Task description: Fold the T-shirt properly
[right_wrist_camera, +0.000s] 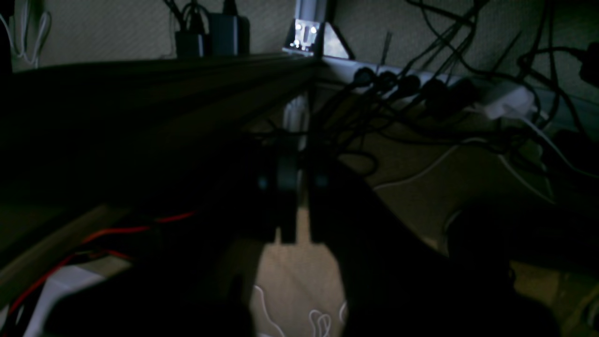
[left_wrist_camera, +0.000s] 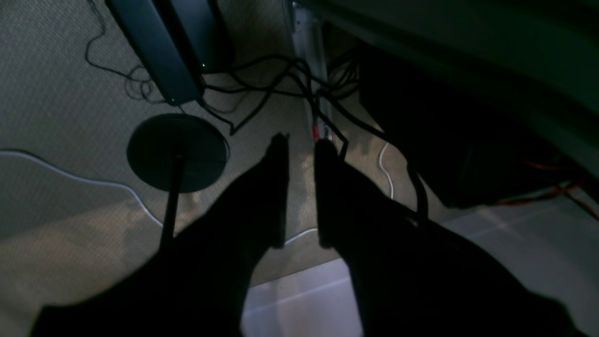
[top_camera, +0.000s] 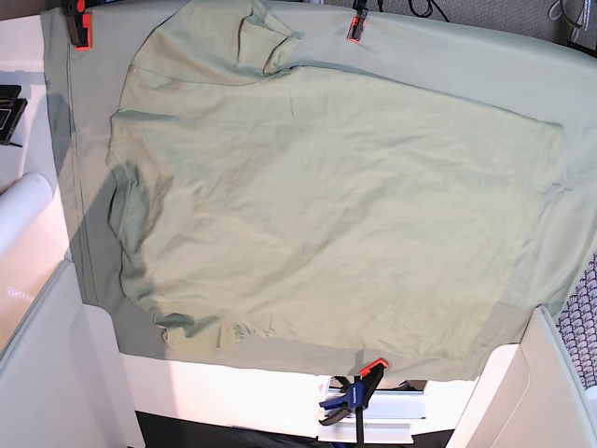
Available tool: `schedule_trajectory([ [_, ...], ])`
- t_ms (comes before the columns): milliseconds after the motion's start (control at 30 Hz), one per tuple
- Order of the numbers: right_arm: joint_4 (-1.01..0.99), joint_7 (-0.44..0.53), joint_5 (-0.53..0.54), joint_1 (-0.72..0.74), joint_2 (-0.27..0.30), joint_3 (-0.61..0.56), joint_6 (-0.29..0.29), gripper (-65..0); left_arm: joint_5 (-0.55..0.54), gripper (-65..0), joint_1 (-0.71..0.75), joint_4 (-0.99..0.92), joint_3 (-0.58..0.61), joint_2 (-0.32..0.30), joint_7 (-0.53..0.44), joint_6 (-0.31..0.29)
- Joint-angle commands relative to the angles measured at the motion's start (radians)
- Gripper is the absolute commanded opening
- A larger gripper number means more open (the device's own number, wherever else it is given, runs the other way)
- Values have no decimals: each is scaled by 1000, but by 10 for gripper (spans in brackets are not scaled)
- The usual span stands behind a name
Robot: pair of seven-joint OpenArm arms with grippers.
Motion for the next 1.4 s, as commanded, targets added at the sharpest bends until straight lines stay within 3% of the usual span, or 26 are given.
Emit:
schedule_trajectory([
  [0, 5, 16, -3, -6, 2, 3, 8, -616, 0, -555, 2, 3, -1, 0, -7, -14],
  [500, 8, 23, -2, -6, 2, 3, 8, -616, 0, -555, 4, 3, -1, -1, -43, -18],
  [700, 8, 23, -3, -12, 3, 3, 23, -616, 0, -555, 21, 9, -1, -13, -46, -172],
  [833, 26, 23, -4, -44, 3, 2, 29, -616, -1, -555, 65, 45, -1, -34, -98, -201],
  [933, 82, 23, -4, -96, 9, 2, 31, -616, -4, -555, 124, 113, -1, -55, -126, -201],
  [1033, 177, 23, -3, -170, 23, 2, 76, -616, -12, -555, 197, 216, -1, -87, -141, -206],
  [1167, 349, 23, -1, -297, 56, 2, 105, -616, -88, -554, 304, 401, -3, -134, -141, -227],
  [1367, 653, 23, 107, -514, 131, 2, 117, -616, -174, -553, 491, 718, -95, -191, -140, -236],
])
